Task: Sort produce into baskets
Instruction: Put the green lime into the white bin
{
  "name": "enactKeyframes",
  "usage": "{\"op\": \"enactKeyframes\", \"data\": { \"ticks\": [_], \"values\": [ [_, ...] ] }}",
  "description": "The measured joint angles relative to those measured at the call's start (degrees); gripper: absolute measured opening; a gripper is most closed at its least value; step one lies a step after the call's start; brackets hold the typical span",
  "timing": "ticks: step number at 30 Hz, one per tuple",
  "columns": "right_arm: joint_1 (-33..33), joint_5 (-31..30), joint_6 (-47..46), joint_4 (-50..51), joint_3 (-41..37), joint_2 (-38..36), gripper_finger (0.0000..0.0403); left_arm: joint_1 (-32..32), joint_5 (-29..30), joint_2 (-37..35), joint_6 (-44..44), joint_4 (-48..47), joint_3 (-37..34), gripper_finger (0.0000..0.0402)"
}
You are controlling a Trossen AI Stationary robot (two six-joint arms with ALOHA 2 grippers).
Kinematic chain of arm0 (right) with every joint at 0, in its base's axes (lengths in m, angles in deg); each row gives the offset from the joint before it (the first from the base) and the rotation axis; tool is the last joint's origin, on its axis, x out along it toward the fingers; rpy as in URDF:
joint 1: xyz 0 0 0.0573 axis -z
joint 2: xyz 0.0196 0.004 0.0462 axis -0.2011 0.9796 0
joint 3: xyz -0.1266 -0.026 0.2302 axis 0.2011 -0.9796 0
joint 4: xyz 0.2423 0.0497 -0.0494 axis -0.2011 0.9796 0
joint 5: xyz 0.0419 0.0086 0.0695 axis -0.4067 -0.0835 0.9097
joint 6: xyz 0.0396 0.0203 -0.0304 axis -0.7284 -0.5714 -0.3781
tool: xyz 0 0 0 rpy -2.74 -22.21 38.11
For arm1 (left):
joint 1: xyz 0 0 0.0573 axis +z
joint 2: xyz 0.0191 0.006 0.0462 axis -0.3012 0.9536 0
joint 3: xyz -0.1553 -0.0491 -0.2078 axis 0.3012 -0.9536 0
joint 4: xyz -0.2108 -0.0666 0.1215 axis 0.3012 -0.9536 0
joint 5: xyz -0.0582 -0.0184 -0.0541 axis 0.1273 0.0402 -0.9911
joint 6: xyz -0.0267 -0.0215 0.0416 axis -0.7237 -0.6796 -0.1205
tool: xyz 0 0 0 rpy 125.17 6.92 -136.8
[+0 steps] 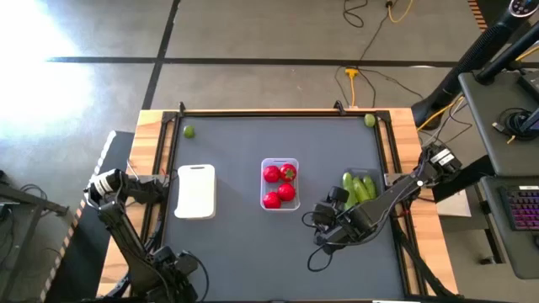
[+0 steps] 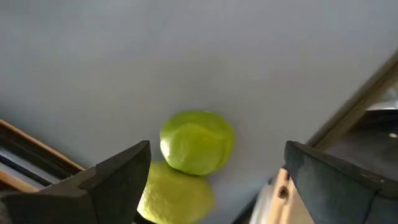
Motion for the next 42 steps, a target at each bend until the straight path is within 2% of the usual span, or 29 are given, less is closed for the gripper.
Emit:
{"op": "enactKeyframes", "data": {
  "ticks": [9, 15, 25, 34, 42],
  "values": [
    [-4.35, 0.74, -3.42, -0.73, -0.09, 0.24, 0.0375, -0.88, -1.19, 0.01, -0.98, 5.20, -5.73, 0.0351],
    [-7.92, 0.75, -5.62, -0.75, -0.09, 0.24, 0.0375, -0.93, -2.24, 0.00, -1.41, 5.07, -8.40, 0.0351],
    [-8.47, -0.84, -5.25, -0.71, -0.09, 0.24, 0.0375, -0.93, -2.46, 0.00, -0.71, 5.04, -11.49, 0.0347],
    [-8.47, -0.88, -5.30, -0.83, -0.09, 0.24, 0.0375, -0.93, -3.71, -0.02, -2.04, 5.35, -13.04, 0.0280],
    [-8.34, -0.92, -5.25, -1.08, -0.09, 0.24, 0.0375, -0.18, 0.00, 0.00, -2.06, 1.14, -10.03, 0.0217]
  ]
}}
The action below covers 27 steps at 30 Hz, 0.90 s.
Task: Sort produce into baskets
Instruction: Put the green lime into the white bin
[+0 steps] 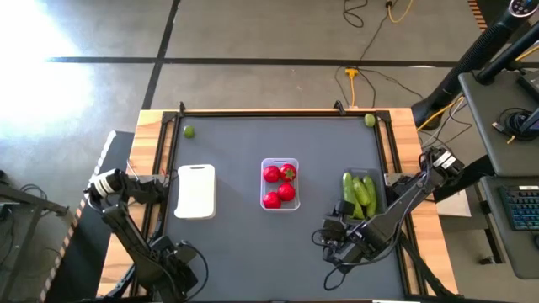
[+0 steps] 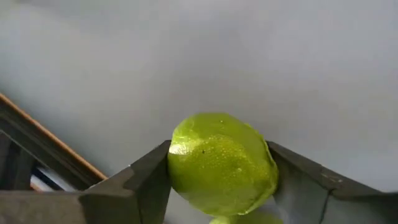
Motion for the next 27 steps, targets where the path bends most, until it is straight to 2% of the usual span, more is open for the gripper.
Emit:
{"op": "enactKeyframes", "data": {
  "ticks": [7, 13, 17, 21, 27],
  "values": [
    [0.00, -0.04, 0.44, -0.07, 0.00, 0.00, 0.0375, 2.70, 7.72, -0.06, 4.74, -11.45, 8.32, 0.0204],
    [0.00, -0.02, 0.48, -0.25, 0.00, 0.00, 0.0375, 7.28, 13.82, -0.10, 10.23, -25.59, 17.99, 0.0203],
    [0.00, 0.00, 0.48, -0.38, 0.00, 0.00, 0.0375, 10.38, 17.26, -0.14, 13.83, -31.47, 22.50, 0.0204],
    [-0.11, 0.00, 0.48, -0.50, -0.04, 0.00, 0.0375, 13.71, 19.18, -0.35, 19.16, -31.19, 22.23, 0.0204],
    [-0.26, 0.02, 0.67, -0.66, -0.24, 0.00, 0.0375, 20.58, 22.10, -0.43, 27.83, -31.30, 16.95, 0.0204]
  ]
}}
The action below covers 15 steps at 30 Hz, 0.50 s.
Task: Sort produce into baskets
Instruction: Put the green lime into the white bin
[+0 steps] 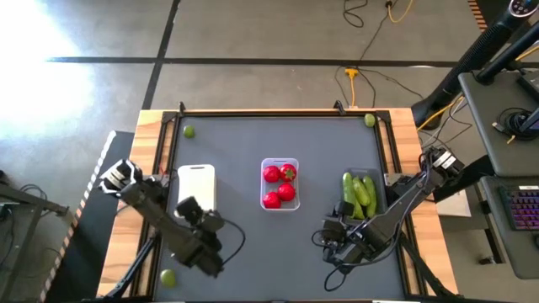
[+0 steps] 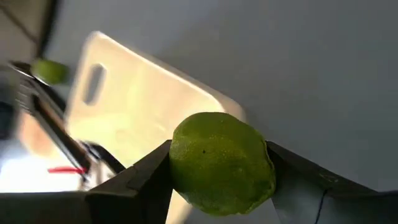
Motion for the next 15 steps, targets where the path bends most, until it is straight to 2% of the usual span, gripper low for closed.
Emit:
{"op": "enactKeyframes", "data": {
  "ticks": [2, 8, 15],
  "values": [
    [0.00, 0.02, 0.24, 0.00, -0.01, 0.00, 0.0375, 2.71, 2.51, -0.39, 2.58, 0.10, -2.65, 0.0205],
    [0.00, 0.02, 0.24, -0.05, -0.13, -0.02, 0.0375, 13.48, 3.30, -6.34, 5.41, 0.42, -13.50, 0.0205],
    [0.00, 0.09, 0.41, -0.23, -1.14, -0.02, 0.0375, 27.64, 0.70, -18.06, 5.23, 8.42, -26.76, 0.0206]
  ]
}}
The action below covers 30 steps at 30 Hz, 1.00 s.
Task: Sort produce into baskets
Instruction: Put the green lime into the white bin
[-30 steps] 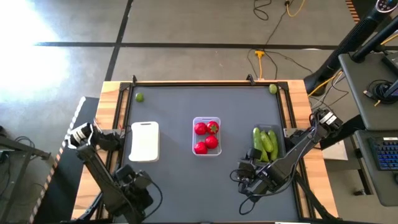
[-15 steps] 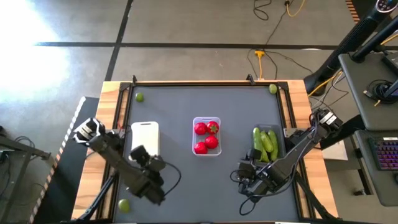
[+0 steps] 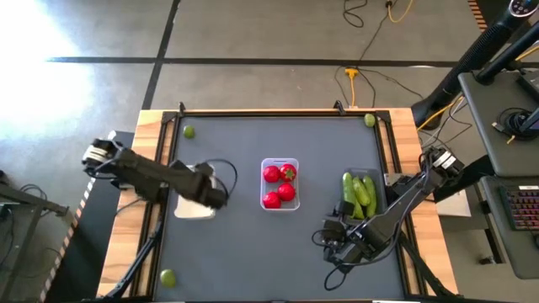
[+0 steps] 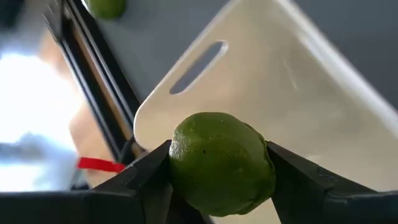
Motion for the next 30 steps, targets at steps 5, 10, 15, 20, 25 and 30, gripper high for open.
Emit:
{"op": "enactKeyframes", "data": {
  "ticks": [5, 10, 15, 20, 25, 30],
  "values": [
    [0.00, 0.03, -1.12, -0.43, -1.94, 0.00, 0.0375, 8.34, -1.82, -5.36, 0.11, 6.57, -7.23, 0.0206],
    [0.00, 0.04, -3.03, -0.45, -4.06, 0.00, 0.0375, 12.86, -5.88, -6.59, 1.08, 15.17, -12.33, 0.0206],
    [0.00, 0.04, -3.91, -0.64, -5.06, 0.00, 0.0375, 13.35, -4.18, -5.70, 1.97, 17.90, -14.25, 0.0206],
    [0.00, 0.04, -3.95, -0.65, -5.28, 0.00, 0.0375, 13.43, -0.63, -5.14, 2.52, 16.72, -14.41, 0.0206],
    [0.00, 0.02, -3.95, -0.69, -4.51, -0.04, 0.0375, 13.52, 0.63, -5.28, 2.84, 17.15, -14.05, 0.0206],
    [0.00, 0.01, -3.45, -0.67, -3.98, -0.05, 0.0375, 13.52, 0.17, -5.33, 2.74, 17.19, -14.03, 0.0206]
  ]
}}
